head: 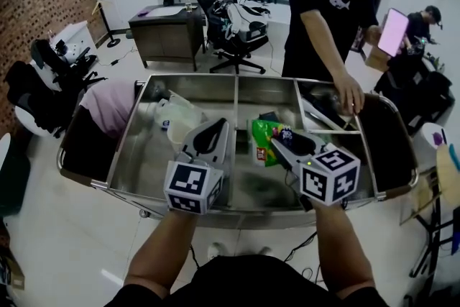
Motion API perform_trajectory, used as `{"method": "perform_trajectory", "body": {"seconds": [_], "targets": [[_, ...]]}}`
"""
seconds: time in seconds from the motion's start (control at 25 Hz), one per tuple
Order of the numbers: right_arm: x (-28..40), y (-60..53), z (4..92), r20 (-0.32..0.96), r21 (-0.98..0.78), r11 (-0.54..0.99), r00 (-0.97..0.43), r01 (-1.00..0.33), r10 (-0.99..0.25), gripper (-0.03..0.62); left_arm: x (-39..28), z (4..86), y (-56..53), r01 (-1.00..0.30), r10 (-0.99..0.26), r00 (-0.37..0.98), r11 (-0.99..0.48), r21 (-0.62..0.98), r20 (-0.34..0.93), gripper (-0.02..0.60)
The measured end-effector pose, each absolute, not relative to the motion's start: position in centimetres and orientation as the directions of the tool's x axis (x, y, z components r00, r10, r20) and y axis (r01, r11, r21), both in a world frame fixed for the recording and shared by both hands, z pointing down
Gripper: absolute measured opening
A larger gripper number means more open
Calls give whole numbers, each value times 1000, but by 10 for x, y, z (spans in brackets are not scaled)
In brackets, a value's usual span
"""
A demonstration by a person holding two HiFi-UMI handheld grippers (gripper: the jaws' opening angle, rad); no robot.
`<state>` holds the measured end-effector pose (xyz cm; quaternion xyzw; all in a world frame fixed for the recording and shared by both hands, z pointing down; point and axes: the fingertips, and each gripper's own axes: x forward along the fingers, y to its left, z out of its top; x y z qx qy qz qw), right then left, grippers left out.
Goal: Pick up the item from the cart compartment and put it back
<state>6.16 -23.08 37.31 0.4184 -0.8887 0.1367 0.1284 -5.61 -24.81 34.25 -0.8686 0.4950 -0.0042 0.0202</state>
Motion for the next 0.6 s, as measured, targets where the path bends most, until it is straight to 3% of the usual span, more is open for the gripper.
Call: {"method": "perform_trajectory", "body": {"seconds": [0.6], "targets": [[46, -258, 444, 552, -113, 600, -552, -792, -625, 184, -57, 376, -279, -865, -864, 501, -502, -6, 54, 0]]}}
